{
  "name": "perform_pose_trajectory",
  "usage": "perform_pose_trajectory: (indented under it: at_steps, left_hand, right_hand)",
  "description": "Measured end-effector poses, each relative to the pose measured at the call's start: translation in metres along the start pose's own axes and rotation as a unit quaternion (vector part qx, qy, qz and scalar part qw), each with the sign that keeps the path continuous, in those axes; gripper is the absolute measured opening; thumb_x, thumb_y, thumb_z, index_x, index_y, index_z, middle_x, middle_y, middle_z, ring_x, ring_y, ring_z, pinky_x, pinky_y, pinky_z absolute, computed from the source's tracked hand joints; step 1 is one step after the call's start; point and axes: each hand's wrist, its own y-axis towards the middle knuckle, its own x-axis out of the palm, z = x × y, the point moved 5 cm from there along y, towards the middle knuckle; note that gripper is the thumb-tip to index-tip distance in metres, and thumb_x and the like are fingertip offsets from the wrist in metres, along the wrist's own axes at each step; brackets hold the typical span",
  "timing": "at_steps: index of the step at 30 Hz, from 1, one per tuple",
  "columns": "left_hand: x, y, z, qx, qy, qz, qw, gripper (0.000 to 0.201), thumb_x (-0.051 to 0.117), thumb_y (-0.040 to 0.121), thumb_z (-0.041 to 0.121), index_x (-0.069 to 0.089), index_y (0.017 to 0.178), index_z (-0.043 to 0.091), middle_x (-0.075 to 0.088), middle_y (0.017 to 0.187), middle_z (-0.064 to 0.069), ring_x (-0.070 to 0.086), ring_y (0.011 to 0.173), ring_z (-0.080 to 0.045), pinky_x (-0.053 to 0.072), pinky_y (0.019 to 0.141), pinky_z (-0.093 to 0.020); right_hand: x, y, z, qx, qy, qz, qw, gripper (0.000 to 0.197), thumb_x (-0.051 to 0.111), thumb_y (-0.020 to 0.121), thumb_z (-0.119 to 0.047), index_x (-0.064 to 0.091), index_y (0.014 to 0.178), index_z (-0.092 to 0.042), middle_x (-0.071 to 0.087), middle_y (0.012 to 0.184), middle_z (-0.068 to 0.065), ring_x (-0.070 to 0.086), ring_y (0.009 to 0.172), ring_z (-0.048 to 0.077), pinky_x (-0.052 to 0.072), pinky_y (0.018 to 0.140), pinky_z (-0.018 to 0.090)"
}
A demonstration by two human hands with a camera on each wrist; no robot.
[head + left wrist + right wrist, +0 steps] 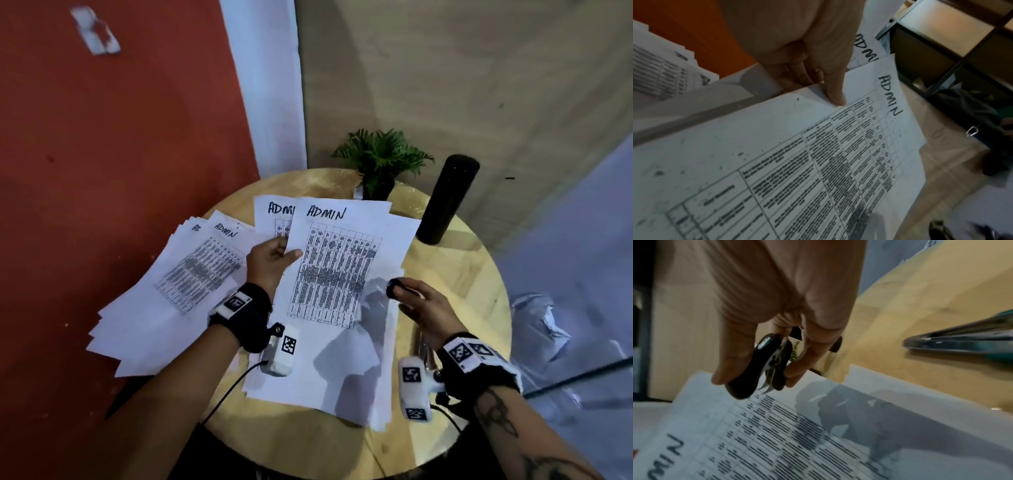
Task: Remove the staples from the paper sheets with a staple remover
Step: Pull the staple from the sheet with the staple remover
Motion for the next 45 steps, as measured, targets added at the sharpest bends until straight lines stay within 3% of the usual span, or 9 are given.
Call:
perform_pose_trajectory:
  at_steps: [3, 8, 18, 23, 26, 28, 29, 32, 45]
  left_hand:
    - [-0.005, -0.01, 0.027, 0.019, -0.05, -0.006, 0.999, 0.018, 0.065, 0.078, -0.012, 0.062, 0.074, 0.005, 0.071, 0.066, 0.012, 0.063, 0.063, -0.001, 0.052, 0.065, -0.016]
    - [-0.018, -0.026, 0.073, 0.05, -0.077, -0.04, 0.995, 0.012, 0.063, 0.079, -0.012, 0.06, 0.076, -0.001, 0.073, 0.072, 0.01, 0.066, 0.069, -0.003, 0.053, 0.07, -0.017]
    - [-0.053, -0.054, 0.169, 0.156, -0.045, -0.039, 0.986, 0.013, 0.069, 0.075, -0.008, 0.065, 0.079, 0.004, 0.073, 0.072, 0.01, 0.065, 0.069, -0.002, 0.053, 0.069, -0.017]
    - [-0.079, -0.068, 0.207, 0.239, -0.078, 0.129, 0.959, 0.028, 0.082, 0.061, 0.01, 0.058, 0.074, 0.019, 0.064, 0.064, 0.012, 0.055, 0.062, -0.001, 0.045, 0.061, -0.015]
    - [-0.096, -0.069, 0.231, 0.285, -0.022, 0.224, 0.932, 0.069, 0.09, 0.052, 0.02, 0.05, 0.108, 0.018, 0.055, 0.108, -0.001, 0.05, 0.098, -0.011, 0.041, 0.087, -0.021]
    - [-0.09, -0.069, 0.246, 0.254, -0.072, 0.151, 0.953, 0.088, 0.088, 0.057, 0.005, 0.037, 0.129, 0.011, 0.052, 0.126, -0.006, 0.052, 0.114, -0.014, 0.043, 0.097, -0.025]
    - [-0.083, -0.071, 0.252, 0.228, -0.124, 0.091, 0.962, 0.083, 0.084, 0.059, -0.002, 0.039, 0.129, 0.008, 0.059, 0.122, -0.006, 0.059, 0.11, -0.014, 0.048, 0.092, -0.026]
    - [-0.067, -0.079, 0.264, 0.202, -0.159, -0.012, 0.966, 0.04, 0.076, 0.064, -0.003, 0.064, 0.1, 0.01, 0.075, 0.091, 0.004, 0.071, 0.087, -0.011, 0.055, 0.073, -0.023]
    - [-0.05, -0.093, 0.291, 0.245, -0.129, -0.038, 0.96, 0.04, 0.074, 0.063, -0.016, 0.064, 0.102, -0.011, 0.074, 0.082, 0.007, 0.071, 0.08, -0.011, 0.054, 0.071, -0.021]
  right_hand:
    - [0.009, 0.002, -0.039, -0.042, 0.034, -0.018, 0.998, 0.082, 0.092, 0.022, -0.049, 0.071, 0.095, -0.019, 0.048, 0.138, 0.006, 0.056, 0.117, 0.016, 0.049, 0.064, 0.011]
    - [0.035, -0.023, -0.088, -0.079, 0.051, -0.133, 0.987, 0.09, 0.094, 0.015, -0.045, 0.068, 0.097, -0.017, 0.073, 0.088, -0.005, 0.068, 0.077, 0.003, 0.048, 0.06, 0.011]
    - [0.061, -0.076, -0.161, -0.192, 0.106, -0.177, 0.959, 0.069, 0.095, 0.016, -0.039, 0.078, 0.082, -0.023, 0.074, 0.087, -0.004, 0.07, 0.077, 0.008, 0.055, 0.071, 0.017]
    - [0.062, -0.102, -0.187, -0.229, 0.089, -0.198, 0.949, 0.071, 0.096, 0.017, -0.037, 0.077, 0.084, -0.022, 0.074, 0.091, -0.001, 0.07, 0.081, 0.009, 0.054, 0.079, 0.022]
    - [0.058, -0.116, -0.2, -0.245, 0.074, -0.21, 0.944, 0.072, 0.096, 0.018, -0.036, 0.078, 0.086, -0.023, 0.074, 0.094, -0.002, 0.069, 0.083, 0.008, 0.052, 0.083, 0.024]
    - [0.053, -0.124, -0.208, -0.257, 0.073, -0.215, 0.939, 0.071, 0.096, 0.019, -0.035, 0.078, 0.086, -0.022, 0.074, 0.095, -0.001, 0.069, 0.085, 0.009, 0.051, 0.085, 0.025]
    - [0.051, -0.128, -0.211, -0.262, 0.073, -0.216, 0.938, 0.071, 0.096, 0.019, -0.035, 0.078, 0.086, -0.022, 0.074, 0.095, -0.001, 0.068, 0.086, 0.009, 0.051, 0.085, 0.025]
    - [0.047, -0.135, -0.217, -0.271, 0.068, -0.216, 0.936, 0.071, 0.096, 0.019, -0.036, 0.078, 0.086, -0.022, 0.074, 0.095, -0.001, 0.069, 0.085, 0.008, 0.055, 0.078, 0.02]
    - [0.026, -0.149, -0.228, -0.286, 0.055, -0.187, 0.938, 0.071, 0.096, 0.018, -0.036, 0.078, 0.086, -0.021, 0.074, 0.095, 0.0, 0.069, 0.083, 0.007, 0.054, 0.068, 0.015]
